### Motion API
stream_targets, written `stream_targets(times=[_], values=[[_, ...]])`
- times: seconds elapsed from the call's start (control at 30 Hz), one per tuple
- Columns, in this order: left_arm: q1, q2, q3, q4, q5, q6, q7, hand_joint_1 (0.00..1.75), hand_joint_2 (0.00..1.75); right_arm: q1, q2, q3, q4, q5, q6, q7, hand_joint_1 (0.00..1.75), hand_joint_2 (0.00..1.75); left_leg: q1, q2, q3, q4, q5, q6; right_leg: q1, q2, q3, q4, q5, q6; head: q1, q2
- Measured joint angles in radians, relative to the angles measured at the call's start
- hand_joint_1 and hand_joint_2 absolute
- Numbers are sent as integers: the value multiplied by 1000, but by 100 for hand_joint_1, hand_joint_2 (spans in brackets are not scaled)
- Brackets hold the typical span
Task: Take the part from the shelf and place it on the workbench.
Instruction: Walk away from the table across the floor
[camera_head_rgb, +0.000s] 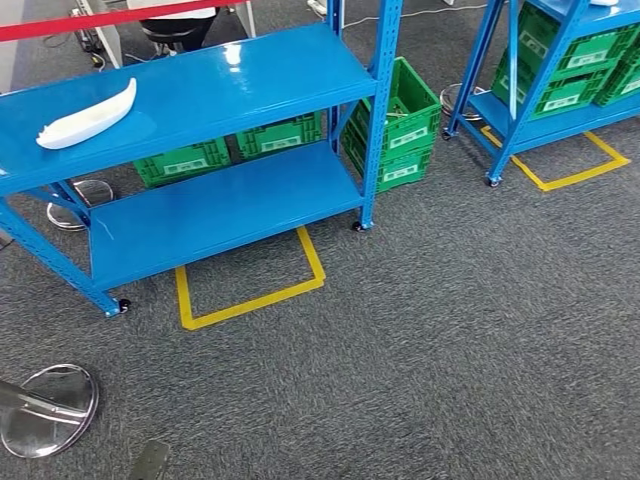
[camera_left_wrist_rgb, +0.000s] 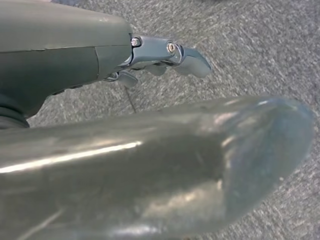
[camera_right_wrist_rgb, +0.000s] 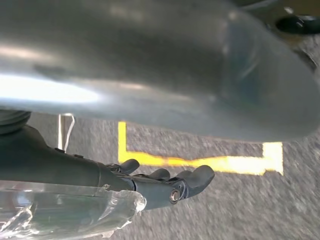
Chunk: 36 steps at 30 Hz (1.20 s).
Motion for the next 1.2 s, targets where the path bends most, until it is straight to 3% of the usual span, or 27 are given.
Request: stream_targets(times=[0.07, 0.1, 0.17, 0.2, 0.27, 0.3, 0.37, 0.4, 0.47, 0.53, 0.57, 0.63, 0.67, 0.7, 0.73, 0.8, 0.87, 1.03, 1.07, 1.13, 1.17, 1.2], values=[[-7, -2, 0, 0, 2, 0, 0, 0, 0, -2, 0, 0, 0, 1, 0, -1, 0, 0, -3, 58, -53, 93, -32, -11, 1, -22, 19, -7, -6, -9, -3, 0], [-10, -2, 0, 0, 3, 0, 1, 0, 0, -1, 0, 0, 0, 1, 0, -1, 0, 0, -3, 73, -95, 157, -54, -13, 2, -35, 26, -9, -11, -13, -4, 0], [-8, -1, 0, 0, 5, 0, 3, 0, 0, 0, 0, 0, 0, 1, 1, -1, 0, 0, -3, 79, -164, 244, -72, -14, 3, -60, 42, -9, -24, -15, -4, 0], [-6, 0, 0, 0, 5, 0, 5, 0, 0, 0, 0, 0, 0, 1, 1, -2, 0, 0, -3, 80, -177, 244, -54, -13, 4, -72, 51, -9, -32, -15, -4, 0], [-2, 1, 0, 0, 5, 0, 7, 0, 0, -1, 0, 0, 0, 2, 1, -2, 0, 0, -6, 97, -156, 155, 33, -6, 4, -94, 75, -9, -48, -13, -4, 0], [-2, 1, 0, 0, 5, 0, 8, 0, 0, -1, 0, 0, 0, 2, 1, -2, 0, 0, -9, 120, -136, 96, 70, -3, 6, -105, 87, -8, -58, -10, -4, 0], [-6, 0, 0, 0, 5, 0, 9, 0, 0, -3, 0, 0, 0, 3, 1, -2, 0, 0, -15, 161, -108, 14, 96, 5, 14, -128, 102, -6, -80, 0, -7, 0], [-7, 0, 0, 0, 5, 0, 10, 0, 0, -3, 0, 0, 0, 4, 1, -2, 0, 0, -17, 166, -105, 3, 88, 8, 19, -140, 107, -7, -92, 5, -6, 0], [-6, -2, 0, 0, 5, -3, 12, 0, 0, -6, 0, 0, 0, 3, 3, -3, 0, 0, -12, 144, -100, -1, 90, 16, 22, -155, 119, -10, -112, 14, -3, 0], [-4, -3, 0, 0, 5, -7, 16, 0, 0, -11, 0, -1, 0, 0, 5, -12, 0, 0, -6, 123, -92, -3, 86, 26, 19, -118, 111, 31, -143, 24, 5, 0], [-5, -3, 0, 0, 5, -8, 18, 0, 0, -12, 0, -1, 0, -2, 6, -17, 0, 0, -4, 115, -88, -4, 83, 32, 17, -88, 85, 86, -170, 28, 8, 0], [-8, -2, 0, 0, 5, -8, 20, 0, 0, -11, 0, -3, 0, -4, 10, -25, 0, 0, -4, 99, -82, -4, 75, 40, 16, -53, -1, 228, -224, 31, 13, 0], [-7, -2, 0, 0, 5, -8, 20, 0, 0, -9, 0, -3, 0, -4, 11, -28, 0, 0, -5, 89, -77, -4, 70, 41, 16, -48, -39, 277, -229, 30, 14, 0], [-6, -2, 0, 0, 5, -8, 21, 0, 0, -6, 0, -3, 0, -4, 13, -30, 0, 0, -5, 81, -70, -4, 65, 42, 16, -46, -61, 290, -212, 29, 14, 0], [-5, -2, 0, 0, 5, -8, 21, 0, 0, -3, 0, -3, 0, -4, 15, -31, 0, 0, -5, 73, -60, -3, 58, 40, 16, -46, -63, 262, -173, 27, 14, 0], [-3, -2, 0, 0, 4, -9, 21, 0, 0, -2, 0, -4, 0, -4, 16, -32, 0, 0, -6, 64, -40, -3, 44, 34, 15, -44, -31, 133, -71, 22, 15, 0], [-4, -2, 0, 0, 4, -9, 21, 0, 0, -3, 0, -4, 1, -4, 16, -32, 0, 0, -9, 59, -30, -1, 32, 26, 14, -38, -1, 38, -20, 17, 14, 0], [-5, -1, 1, 0, 3, -9, 21, 0, 0, -3, 0, -9, 1, -4, 17, -30, 0, 0, -10, 65, -34, 19, 6, 0, 9, -28, 16, 10, -21, -5, 9, 0], [-6, -1, 1, 0, 2, -9, 21, 0, 0, -4, 0, -10, 1, -4, 17, -30, 0, 0, -9, 70, -55, 61, -16, -6, 7, -25, 21, 7, -23, -11, 7, 0], [-8, -2, 0, 0, 0, -10, 22, 0, 0, -5, 0, -13, 1, -4, 16, -28, 0, 0, -7, 77, -128, 192, -68, -15, 6, -18, 30, 5, -30, -18, 4, 0], [-7, -1, 0, 0, 0, -10, 22, 0, 0, -4, 0, -13, 1, -4, 16, -26, 0, 0, -5, 78, -163, 246, -80, -17, 6, -13, 35, 5, -35, -19, 4, 0], [-6, -1, 1, 0, 0, -10, 22, 0, 0, -3, 0, -14, 1, -4, 16, -24, 0, 0, -4, 78, -184, 269, -71, -18, 5, -7, 41, 5, -40, -19, 4, 0]])
